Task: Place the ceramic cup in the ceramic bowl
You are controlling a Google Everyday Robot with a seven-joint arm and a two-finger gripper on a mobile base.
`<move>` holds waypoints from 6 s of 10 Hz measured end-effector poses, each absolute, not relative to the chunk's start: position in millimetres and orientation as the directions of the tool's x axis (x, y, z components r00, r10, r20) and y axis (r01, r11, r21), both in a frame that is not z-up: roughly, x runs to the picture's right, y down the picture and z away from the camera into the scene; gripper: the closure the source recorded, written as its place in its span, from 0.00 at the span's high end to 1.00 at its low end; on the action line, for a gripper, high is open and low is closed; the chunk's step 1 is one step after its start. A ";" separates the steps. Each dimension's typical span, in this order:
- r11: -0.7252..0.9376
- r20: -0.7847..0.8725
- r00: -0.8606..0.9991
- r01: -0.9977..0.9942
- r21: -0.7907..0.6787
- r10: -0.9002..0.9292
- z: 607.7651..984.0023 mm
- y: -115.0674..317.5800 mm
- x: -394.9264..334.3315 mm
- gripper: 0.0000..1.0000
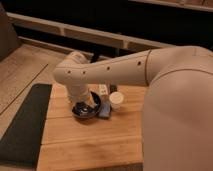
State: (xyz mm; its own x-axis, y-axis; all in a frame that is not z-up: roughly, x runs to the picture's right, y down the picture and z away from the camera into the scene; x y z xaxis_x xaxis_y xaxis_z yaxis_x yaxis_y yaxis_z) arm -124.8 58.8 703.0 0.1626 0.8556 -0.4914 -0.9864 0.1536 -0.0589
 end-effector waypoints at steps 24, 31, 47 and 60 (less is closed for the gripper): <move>-0.204 -0.340 -0.193 -0.979 0.005 0.920 777.7 11.8 18.2 0.65; -0.198 -0.474 -0.202 -0.978 0.061 0.857 838.4 55.3 37.3 0.65; -0.028 -0.324 -0.026 -1.000 0.000 0.946 812.8 -40.3 -9.9 0.00; 0.187 -0.401 0.266 -0.956 -0.227 0.877 798.2 21.0 -133.0 0.00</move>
State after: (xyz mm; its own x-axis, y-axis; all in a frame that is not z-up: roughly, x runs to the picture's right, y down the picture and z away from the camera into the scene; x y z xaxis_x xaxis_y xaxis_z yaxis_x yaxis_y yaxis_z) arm -133.0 21.0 798.2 0.2663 0.8766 -0.4009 -0.9559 0.1867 -0.2268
